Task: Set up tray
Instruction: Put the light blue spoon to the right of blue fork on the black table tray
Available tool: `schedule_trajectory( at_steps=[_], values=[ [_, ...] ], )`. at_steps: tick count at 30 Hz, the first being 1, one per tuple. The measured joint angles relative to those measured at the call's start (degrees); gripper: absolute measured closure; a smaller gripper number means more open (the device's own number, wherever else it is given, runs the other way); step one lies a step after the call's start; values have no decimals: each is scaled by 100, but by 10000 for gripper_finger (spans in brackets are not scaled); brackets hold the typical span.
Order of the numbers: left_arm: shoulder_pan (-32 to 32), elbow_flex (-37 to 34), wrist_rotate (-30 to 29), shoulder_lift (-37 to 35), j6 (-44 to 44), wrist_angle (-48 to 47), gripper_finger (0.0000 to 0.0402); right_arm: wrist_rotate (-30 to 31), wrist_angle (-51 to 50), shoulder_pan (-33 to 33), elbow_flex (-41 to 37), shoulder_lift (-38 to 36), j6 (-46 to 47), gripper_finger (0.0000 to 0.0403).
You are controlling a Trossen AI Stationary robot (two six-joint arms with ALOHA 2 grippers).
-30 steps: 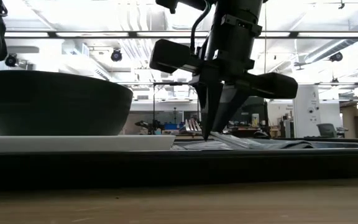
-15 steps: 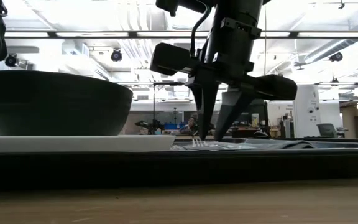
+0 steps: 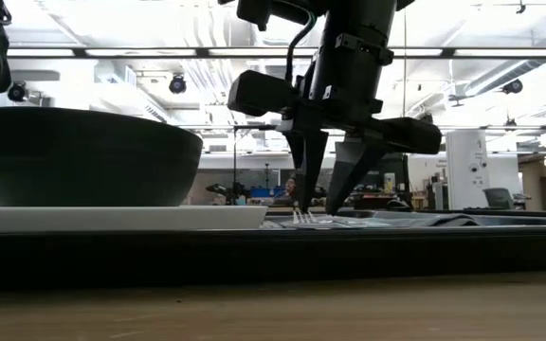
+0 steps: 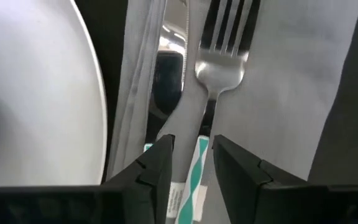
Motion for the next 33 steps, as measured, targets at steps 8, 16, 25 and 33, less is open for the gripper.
schedule_trajectory(
  at_steps=[8,16,25,33],
  values=[
    [0,0,0,0,1,0,304,-12,-606,-189,280,-4,-490,309],
    [1,0,-2,0,-1,0,304,10,-3054,-441,882,-103,-522,301],
    [0,0,-2,0,-1,0,304,720,-3728,-584,686,-1025,-978,288],
    [0,0,0,0,0,2,304,1170,-3657,-585,-353,-2195,-971,286]
  ],
)
